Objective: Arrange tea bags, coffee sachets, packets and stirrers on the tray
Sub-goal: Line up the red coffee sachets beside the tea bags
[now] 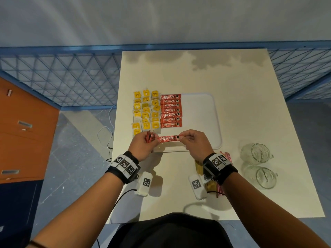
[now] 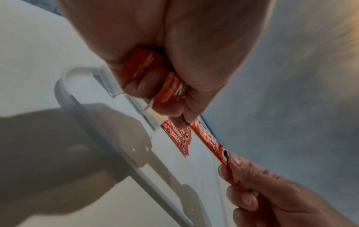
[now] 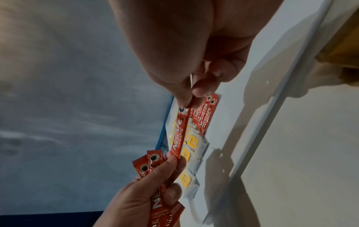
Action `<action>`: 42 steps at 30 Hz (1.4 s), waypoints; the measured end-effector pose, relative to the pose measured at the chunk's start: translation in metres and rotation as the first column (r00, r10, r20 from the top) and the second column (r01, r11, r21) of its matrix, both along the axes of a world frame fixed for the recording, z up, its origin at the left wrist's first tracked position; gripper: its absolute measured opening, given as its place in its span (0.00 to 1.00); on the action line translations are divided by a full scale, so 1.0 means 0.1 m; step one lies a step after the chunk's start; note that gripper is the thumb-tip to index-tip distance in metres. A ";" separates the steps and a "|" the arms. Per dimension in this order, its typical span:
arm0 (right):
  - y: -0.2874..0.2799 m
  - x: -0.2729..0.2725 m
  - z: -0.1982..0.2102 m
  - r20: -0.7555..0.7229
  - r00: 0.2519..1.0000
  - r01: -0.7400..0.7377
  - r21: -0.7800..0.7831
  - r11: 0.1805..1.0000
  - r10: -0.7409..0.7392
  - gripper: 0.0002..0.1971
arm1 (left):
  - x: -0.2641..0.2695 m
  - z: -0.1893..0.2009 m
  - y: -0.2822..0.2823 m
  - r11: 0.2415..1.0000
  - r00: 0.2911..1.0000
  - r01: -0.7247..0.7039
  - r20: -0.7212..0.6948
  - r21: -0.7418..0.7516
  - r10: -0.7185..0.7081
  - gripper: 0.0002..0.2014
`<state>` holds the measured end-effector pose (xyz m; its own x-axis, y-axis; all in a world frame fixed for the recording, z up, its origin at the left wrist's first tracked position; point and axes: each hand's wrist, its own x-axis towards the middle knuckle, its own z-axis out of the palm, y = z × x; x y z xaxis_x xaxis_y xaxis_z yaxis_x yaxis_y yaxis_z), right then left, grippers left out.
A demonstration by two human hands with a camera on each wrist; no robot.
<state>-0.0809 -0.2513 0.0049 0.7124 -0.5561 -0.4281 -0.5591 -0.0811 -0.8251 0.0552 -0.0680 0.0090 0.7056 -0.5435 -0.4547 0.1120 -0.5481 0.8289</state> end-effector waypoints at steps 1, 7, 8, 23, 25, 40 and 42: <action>-0.03 0.03 -0.03 -0.012 1.000 0.012 -0.001 1.000 -0.012 0.03 | 0.02 -0.04 -0.03 1.000 1.000 -0.027 0.010 0.011 0.027 0.03; -0.20 0.24 -0.21 -0.119 0.993 0.016 -0.058 0.998 -0.023 0.05 | 0.12 -0.22 -0.26 0.991 0.992 -0.065 0.118 0.116 0.051 0.04; -0.23 0.27 -0.23 -0.134 0.991 0.005 -0.079 0.997 -0.016 0.05 | 0.14 -0.25 -0.30 0.988 0.991 -0.063 0.127 0.143 0.045 0.05; -0.35 0.49 -0.45 -0.293 0.952 -0.159 -0.230 0.960 0.088 0.09 | 0.26 -0.32 -0.63 0.884 0.936 0.092 0.263 0.459 -0.234 0.15; -0.35 0.50 -0.44 -0.304 0.949 -0.163 -0.232 0.959 0.087 0.09 | 0.27 -0.33 -0.65 0.879 0.929 0.087 0.280 0.469 -0.241 0.14; -0.40 0.50 -0.40 -0.279 0.959 -0.124 -0.238 0.963 0.055 0.12 | 0.27 -0.33 -0.71 0.882 0.923 0.052 0.315 0.469 -0.222 0.12; -0.40 0.49 -0.39 -0.275 0.960 -0.120 -0.237 0.964 0.052 0.13 | 0.27 -0.31 -0.71 0.883 0.927 0.053 0.305 0.466 -0.217 0.13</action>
<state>-0.0316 -0.2915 -0.0344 0.6422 -0.6108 -0.4632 -0.7358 -0.3218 -0.5958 0.0820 -0.1390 -0.0220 0.7941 -0.4437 -0.4154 -0.2326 -0.8532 0.4669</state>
